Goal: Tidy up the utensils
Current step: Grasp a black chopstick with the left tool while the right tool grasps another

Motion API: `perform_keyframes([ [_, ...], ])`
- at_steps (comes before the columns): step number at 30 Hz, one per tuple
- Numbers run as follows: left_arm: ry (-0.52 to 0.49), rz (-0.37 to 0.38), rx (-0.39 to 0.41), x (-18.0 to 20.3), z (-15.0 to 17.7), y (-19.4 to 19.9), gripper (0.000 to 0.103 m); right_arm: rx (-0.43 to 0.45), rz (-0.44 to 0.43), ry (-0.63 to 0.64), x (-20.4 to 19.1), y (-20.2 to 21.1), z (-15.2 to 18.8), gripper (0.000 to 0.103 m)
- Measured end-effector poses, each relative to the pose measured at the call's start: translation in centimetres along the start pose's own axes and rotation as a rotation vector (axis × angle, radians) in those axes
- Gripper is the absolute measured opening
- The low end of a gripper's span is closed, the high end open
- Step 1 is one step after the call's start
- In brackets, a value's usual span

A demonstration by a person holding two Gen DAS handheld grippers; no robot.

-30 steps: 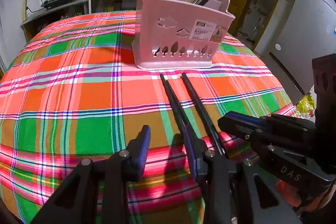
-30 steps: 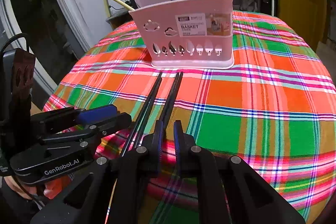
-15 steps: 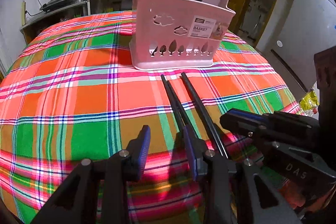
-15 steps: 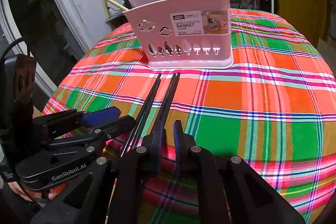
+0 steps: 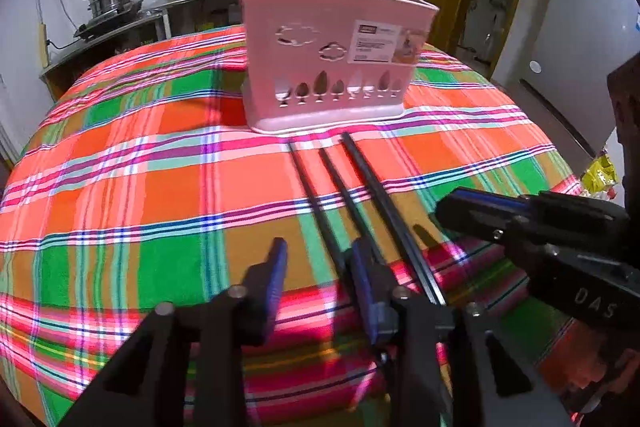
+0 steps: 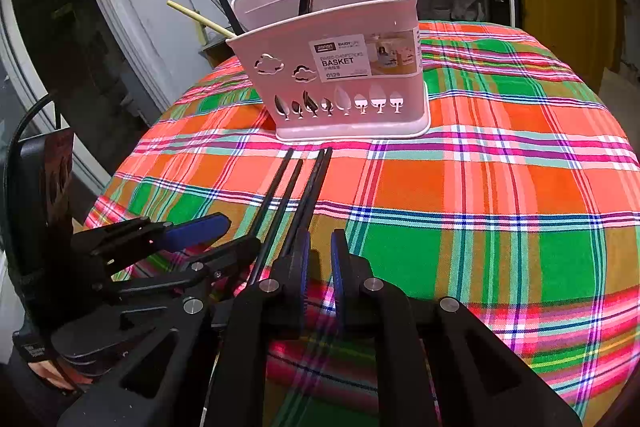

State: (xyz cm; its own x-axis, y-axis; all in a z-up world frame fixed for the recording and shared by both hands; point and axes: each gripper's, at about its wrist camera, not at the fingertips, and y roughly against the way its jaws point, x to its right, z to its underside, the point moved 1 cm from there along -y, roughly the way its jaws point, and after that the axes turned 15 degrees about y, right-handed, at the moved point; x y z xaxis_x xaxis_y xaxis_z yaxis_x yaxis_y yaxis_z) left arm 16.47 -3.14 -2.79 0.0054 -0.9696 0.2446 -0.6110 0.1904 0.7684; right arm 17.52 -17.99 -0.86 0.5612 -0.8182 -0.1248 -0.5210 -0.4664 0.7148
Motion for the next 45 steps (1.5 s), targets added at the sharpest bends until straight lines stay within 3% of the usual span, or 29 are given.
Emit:
perform_keyframes([
  [4,0.033,-0.016,-0.001,-1.8,-0.4,0.2,0.017,-0.011,-0.003,0.020,-0.7,-0.5,-0.2,0.010],
  [12,0.075,-0.018,-0.005,-4.7,-0.7,0.7,0.017,-0.065,0.012,0.054,-1.7,-2.9,-0.7,0.010],
  [22,0.098,0.025,-0.032,-6.0,-1.3,0.7,0.017,-0.076,0.055,0.029,0.0,-1.8,0.0,0.010],
  [29,0.080,0.072,-0.065,-5.1,-2.8,-0.3,0.017,-0.087,0.087,-0.008,1.9,-0.8,0.4,0.010],
  [39,0.054,0.023,-0.064,-3.4,-3.7,-1.8,0.017,-0.111,0.119,-0.017,2.6,-2.0,-1.1,0.010],
  [45,0.089,0.017,-0.077,-3.1,-4.7,-2.5,0.017,-0.111,0.127,-0.025,2.7,-2.6,-1.7,0.010],
])
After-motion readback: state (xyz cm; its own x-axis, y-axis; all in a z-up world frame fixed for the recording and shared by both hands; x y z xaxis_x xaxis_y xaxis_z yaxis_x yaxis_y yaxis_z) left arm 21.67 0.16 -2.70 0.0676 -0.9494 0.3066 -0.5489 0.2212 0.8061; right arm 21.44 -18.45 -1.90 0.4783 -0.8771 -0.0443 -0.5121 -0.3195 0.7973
